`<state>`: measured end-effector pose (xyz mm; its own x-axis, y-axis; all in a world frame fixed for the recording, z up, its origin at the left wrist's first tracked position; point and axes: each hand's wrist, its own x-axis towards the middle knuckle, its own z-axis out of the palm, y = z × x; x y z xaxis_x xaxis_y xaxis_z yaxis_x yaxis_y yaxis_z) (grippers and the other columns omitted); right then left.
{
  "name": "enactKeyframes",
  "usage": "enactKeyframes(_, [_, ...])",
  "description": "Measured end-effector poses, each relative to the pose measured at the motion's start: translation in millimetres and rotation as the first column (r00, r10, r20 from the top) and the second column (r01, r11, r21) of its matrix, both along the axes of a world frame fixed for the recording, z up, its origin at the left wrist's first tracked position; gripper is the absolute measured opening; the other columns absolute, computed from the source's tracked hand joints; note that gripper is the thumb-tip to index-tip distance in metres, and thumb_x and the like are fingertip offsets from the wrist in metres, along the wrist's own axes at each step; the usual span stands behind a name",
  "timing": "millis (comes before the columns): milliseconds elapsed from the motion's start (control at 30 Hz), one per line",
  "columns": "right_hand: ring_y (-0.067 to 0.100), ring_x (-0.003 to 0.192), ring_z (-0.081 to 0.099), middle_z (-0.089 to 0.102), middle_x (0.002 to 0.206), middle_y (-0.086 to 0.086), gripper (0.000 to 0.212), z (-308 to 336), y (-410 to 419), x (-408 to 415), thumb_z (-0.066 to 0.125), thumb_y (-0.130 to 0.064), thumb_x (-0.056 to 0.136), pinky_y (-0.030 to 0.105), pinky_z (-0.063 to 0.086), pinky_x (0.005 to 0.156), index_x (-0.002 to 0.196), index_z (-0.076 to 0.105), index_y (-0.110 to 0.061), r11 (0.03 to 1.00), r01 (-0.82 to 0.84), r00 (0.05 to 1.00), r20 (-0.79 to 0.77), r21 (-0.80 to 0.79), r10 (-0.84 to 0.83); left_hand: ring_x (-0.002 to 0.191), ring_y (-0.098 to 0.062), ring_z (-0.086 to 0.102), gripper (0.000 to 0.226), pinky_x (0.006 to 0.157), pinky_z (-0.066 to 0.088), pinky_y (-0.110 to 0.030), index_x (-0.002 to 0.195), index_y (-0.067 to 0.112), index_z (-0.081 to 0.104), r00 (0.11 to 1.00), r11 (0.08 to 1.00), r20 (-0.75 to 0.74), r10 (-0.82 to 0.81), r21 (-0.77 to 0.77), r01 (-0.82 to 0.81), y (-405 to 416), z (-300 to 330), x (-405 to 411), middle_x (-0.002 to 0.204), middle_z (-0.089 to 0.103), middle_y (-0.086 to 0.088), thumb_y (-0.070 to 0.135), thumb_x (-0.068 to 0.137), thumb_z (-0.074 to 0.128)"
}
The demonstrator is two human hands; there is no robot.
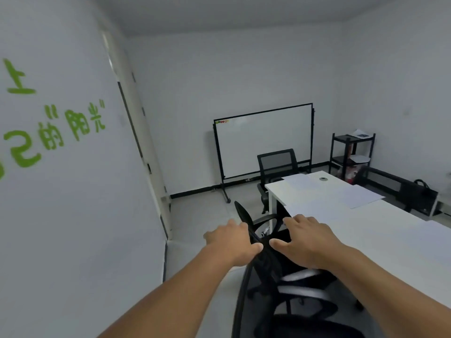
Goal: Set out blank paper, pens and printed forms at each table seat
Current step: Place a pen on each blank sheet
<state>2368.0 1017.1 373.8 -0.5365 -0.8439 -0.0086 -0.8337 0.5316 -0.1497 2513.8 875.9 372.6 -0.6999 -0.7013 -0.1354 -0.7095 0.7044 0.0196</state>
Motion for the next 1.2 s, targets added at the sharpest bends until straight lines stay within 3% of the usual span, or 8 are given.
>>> enactKeyframes(167, [0.027,0.155,0.033,0.043,0.165,0.002,0.084,-10,-66,6,0.040,-0.081,0.096,0.053,0.030,0.127,0.158,0.039,-0.025,0.989,-0.147,0.989,-0.012,-0.018,0.146,0.167,-0.041,0.013,0.086,0.125,0.028,-0.070,0.171,0.029,0.023,0.995,0.993,0.039,0.094,-0.078,-0.091,-39,-10,21,0.183,0.005,-0.009,0.074,0.102,0.048])
enactKeyframes(333, [0.027,0.155,0.031,0.042,0.163,0.000,0.084,-17,-116,10,0.039,-0.081,0.095,0.057,0.026,0.128,0.158,0.037,-0.026,0.974,-0.225,0.974,-0.028,-0.020,0.224,0.169,-0.041,0.005,0.089,0.128,0.020,-0.071,0.173,0.029,0.014,0.987,0.985,0.052,0.155,-0.086,-0.150,-79,-20,30,0.184,-0.003,-0.011,0.073,0.104,0.047])
enactKeyframes(500, [0.025,0.151,0.034,0.045,0.158,-0.001,0.078,-21,-171,0,0.039,-0.078,0.095,0.057,0.027,0.126,0.154,0.039,-0.027,0.976,-0.216,0.975,-0.058,0.001,0.216,0.167,-0.041,0.012,0.085,0.127,0.024,-0.071,0.172,0.028,0.020,0.989,0.988,0.050,0.140,-0.077,-0.136,-133,-22,17,0.183,0.006,-0.012,0.072,0.104,0.048])
enactKeyframes(667, [0.029,0.150,0.038,0.047,0.155,0.002,0.075,-39,-241,-13,0.041,-0.076,0.097,0.055,0.028,0.125,0.155,0.040,-0.028,0.989,-0.144,0.984,-0.102,0.025,0.145,0.142,-0.035,0.049,0.074,0.113,0.044,-0.061,0.162,0.026,0.038,0.997,0.995,0.061,0.045,-0.088,-0.040,-217,-41,-13,0.157,0.044,-0.009,0.070,0.104,0.049])
enactKeyframes(967, [0.035,0.148,0.038,0.040,0.159,0.008,0.071,-69,-397,-43,0.039,-0.073,0.100,0.055,0.029,0.125,0.154,0.036,-0.027,0.996,0.051,0.993,-0.111,0.078,-0.042,0.134,-0.033,0.053,0.067,0.107,0.047,-0.058,0.155,0.025,0.045,0.981,0.980,0.058,-0.185,-0.068,0.189,-404,-72,-86,0.151,0.049,-0.008,0.067,0.103,0.048])
enactKeyframes(1067, [0.037,0.147,0.039,0.038,0.160,0.011,0.079,-67,-437,-46,0.022,-0.075,0.094,0.056,0.029,0.124,0.154,0.035,-0.026,0.995,0.062,0.992,-0.117,0.078,-0.053,0.134,-0.033,0.053,0.066,0.107,0.047,-0.058,0.154,0.024,0.046,0.975,0.973,0.049,-0.218,-0.061,0.221,-450,-71,-96,0.149,0.049,-0.008,0.066,0.104,0.048])
enactKeyframes(1133, [0.039,0.145,0.042,0.043,0.157,0.012,0.093,-63,-468,-50,0.009,-0.073,0.080,0.057,0.033,0.121,0.154,0.040,-0.026,0.994,0.066,0.989,-0.135,0.083,-0.054,0.134,-0.033,0.053,0.066,0.107,0.046,-0.057,0.154,0.024,0.046,0.973,0.971,0.031,-0.230,-0.062,0.232,-482,-67,-103,0.148,0.049,-0.008,0.066,0.104,0.048])
enactKeyframes(1200, [0.042,0.133,0.054,0.056,0.145,0.015,0.084,-61,-495,-56,0.021,-0.068,0.078,0.061,0.043,0.111,0.143,0.053,-0.026,0.996,0.062,0.988,-0.146,0.062,-0.052,0.135,-0.034,0.053,0.066,0.107,0.046,-0.058,0.154,0.023,0.046,0.972,0.969,0.015,-0.235,-0.075,0.236,-508,-64,-109,0.148,0.049,-0.008,0.066,0.104,0.048])
